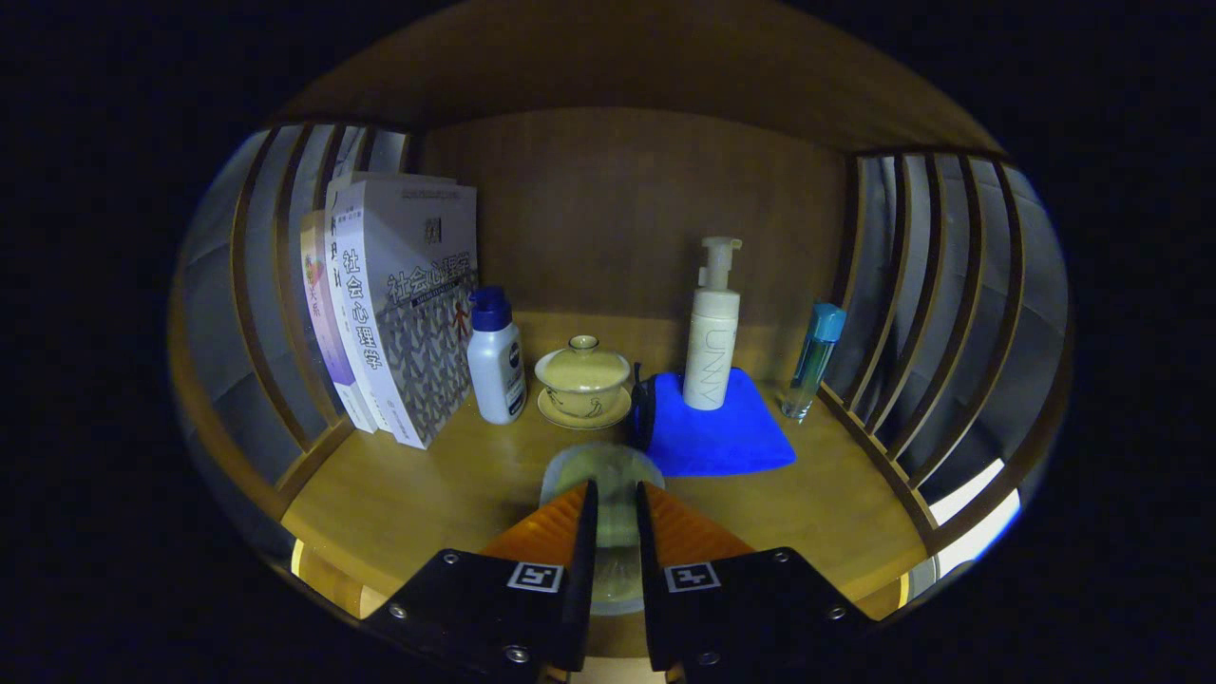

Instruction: Pull open the drawer, take out the items inside it, and place them on the countertop above the cabinet.

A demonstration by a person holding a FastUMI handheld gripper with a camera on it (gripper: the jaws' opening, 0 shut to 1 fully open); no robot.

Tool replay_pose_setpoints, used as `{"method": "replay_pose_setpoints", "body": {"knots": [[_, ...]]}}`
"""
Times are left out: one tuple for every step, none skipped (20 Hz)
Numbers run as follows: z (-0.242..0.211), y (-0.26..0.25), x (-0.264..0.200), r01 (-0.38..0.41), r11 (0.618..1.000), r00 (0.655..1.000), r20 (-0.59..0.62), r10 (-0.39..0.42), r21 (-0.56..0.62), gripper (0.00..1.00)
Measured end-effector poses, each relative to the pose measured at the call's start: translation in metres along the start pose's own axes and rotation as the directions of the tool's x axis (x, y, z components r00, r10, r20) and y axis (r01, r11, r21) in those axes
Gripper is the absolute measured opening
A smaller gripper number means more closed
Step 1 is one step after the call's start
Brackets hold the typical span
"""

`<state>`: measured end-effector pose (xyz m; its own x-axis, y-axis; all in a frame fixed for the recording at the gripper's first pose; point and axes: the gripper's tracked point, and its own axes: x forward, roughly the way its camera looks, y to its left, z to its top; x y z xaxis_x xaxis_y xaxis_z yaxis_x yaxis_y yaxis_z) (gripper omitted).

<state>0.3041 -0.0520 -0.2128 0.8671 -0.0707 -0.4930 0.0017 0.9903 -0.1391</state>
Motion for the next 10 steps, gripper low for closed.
{"method": "replay_pose_setpoints", "body": {"knots": [[0.0, 0.0, 0.0, 0.005, 1.0, 1.0, 0.006, -0.005, -0.014, 0.25], [0.005, 0.002, -0.001, 0.003, 1.0, 1.0, 0.022, -0.002, -0.018, 0.29], [0.01, 0.006, -0.005, -0.007, 1.0, 0.999, 0.045, 0.008, -0.018, 0.32], [0.017, 0.012, -0.014, -0.03, 0.999, 0.996, 0.078, 0.032, -0.02, 0.45], [0.022, 0.014, -0.024, -0.041, 0.999, 0.993, 0.112, 0.043, -0.023, 0.58], [0.028, 0.014, -0.036, -0.04, 0.999, 0.988, 0.147, 0.042, -0.02, 0.7], [0.031, 0.014, -0.051, -0.038, 0.999, 0.982, 0.182, 0.039, -0.008, 0.83], [0.035, 0.012, -0.069, -0.032, 0.999, 0.976, 0.217, 0.027, 0.019, 0.95], [0.04, 0.01, -0.089, -0.036, 0.998, 0.966, 0.258, 0.02, 0.058, 0.95], [0.047, 0.009, -0.112, -0.053, 0.993, 0.952, 0.306, 0.02, 0.101, 0.95]]}}
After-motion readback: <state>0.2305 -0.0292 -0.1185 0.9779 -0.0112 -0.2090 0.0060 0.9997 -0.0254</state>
